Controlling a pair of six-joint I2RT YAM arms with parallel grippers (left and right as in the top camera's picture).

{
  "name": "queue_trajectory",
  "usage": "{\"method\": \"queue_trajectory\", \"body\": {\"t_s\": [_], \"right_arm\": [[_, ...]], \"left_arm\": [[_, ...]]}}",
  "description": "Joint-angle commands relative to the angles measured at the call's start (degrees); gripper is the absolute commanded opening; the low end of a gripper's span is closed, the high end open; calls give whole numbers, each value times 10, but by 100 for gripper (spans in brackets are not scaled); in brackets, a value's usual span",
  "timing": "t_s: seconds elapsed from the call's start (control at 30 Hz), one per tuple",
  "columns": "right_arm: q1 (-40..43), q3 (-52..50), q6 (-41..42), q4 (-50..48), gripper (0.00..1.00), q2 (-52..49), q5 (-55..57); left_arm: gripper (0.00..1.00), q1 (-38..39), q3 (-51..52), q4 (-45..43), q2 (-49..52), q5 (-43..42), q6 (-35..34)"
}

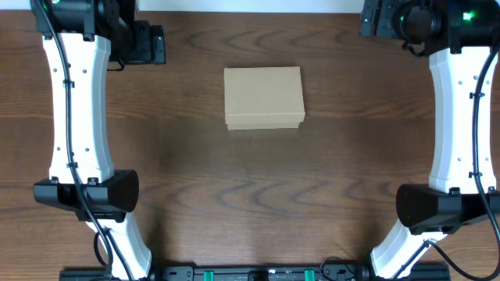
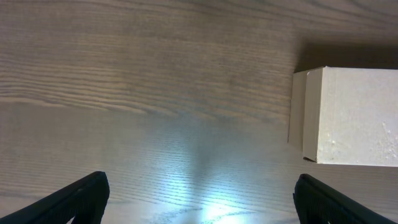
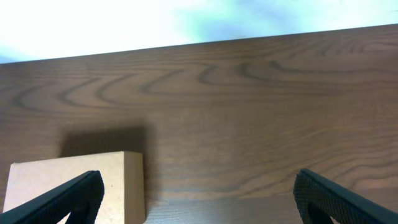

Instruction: Pack container

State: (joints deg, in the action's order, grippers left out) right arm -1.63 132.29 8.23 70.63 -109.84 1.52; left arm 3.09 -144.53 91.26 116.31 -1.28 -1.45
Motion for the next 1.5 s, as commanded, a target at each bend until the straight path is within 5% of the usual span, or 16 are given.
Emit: {"method": "queue_trajectory", "body": {"t_s": [0.0,0.47,0.87,1.1,1.47], "right_arm": [[1,10,-8,-1,99,12,4],[-1,-61,-8,1,99,144,4],[0,-453,-8,0,99,412,4],[-1,-596,-8,23,99,537,4],[-1,-783,-7,-223,99,666,15]], "left_arm": [[96,-1,-10,3,-8,4,2],[96,-1,-10,3,-8,4,2],[96,-1,-10,3,-8,4,2],[96,-1,-10,3,-8,4,2],[96,-1,-10,3,-8,4,2]]}}
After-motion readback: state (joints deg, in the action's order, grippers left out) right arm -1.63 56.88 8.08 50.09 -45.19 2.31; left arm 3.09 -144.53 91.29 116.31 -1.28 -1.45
